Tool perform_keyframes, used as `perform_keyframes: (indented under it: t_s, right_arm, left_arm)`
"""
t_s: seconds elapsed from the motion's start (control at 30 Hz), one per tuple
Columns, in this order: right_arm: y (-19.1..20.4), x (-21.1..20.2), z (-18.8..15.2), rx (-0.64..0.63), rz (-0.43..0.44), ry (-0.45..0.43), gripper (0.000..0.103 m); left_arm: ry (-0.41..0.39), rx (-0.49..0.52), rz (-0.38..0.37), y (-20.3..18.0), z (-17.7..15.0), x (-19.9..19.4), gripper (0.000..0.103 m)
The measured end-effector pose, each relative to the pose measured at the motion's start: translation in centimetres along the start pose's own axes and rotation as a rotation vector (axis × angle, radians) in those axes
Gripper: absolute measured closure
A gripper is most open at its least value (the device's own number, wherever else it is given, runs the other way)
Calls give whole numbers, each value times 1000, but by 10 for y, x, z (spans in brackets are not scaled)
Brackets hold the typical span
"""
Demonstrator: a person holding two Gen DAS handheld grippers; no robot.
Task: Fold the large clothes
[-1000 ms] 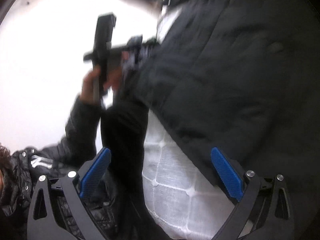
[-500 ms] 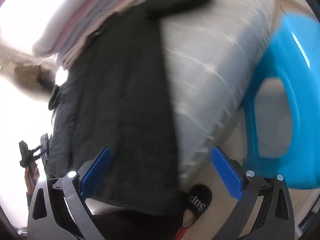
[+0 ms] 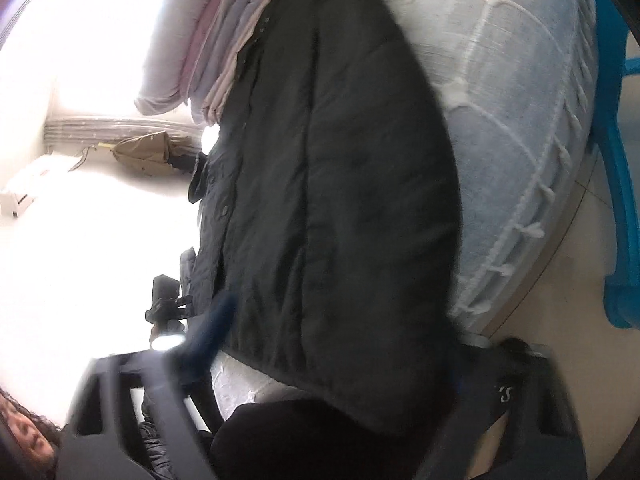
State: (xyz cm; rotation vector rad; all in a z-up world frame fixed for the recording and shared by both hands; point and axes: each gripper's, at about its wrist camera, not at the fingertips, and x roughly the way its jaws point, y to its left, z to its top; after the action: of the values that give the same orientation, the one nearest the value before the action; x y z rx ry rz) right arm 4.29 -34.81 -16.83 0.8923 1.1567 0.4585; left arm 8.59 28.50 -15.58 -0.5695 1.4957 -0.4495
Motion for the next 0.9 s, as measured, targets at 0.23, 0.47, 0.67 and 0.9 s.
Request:
perform_keyframes:
  t_s: [0.23, 0.47, 0.67, 0.9]
  right_arm:
    - [25, -18, 5, -53, 15, -100, 92]
    - [56, -35, 7, -70, 150, -236, 93]
    - [73, -66, -10, -95, 247, -321, 94]
    - [86, -98, -55, -129, 306, -356, 94]
  left_arm:
    - [-189, 13, -13, -6, -2, -25, 92]
    - [-315, 78, -82, -37, -6, -56, 97]
    - [-390, 161, -137, -76, -17, -94, 97]
    - [-410, 214, -172, -80, -58, -128, 97]
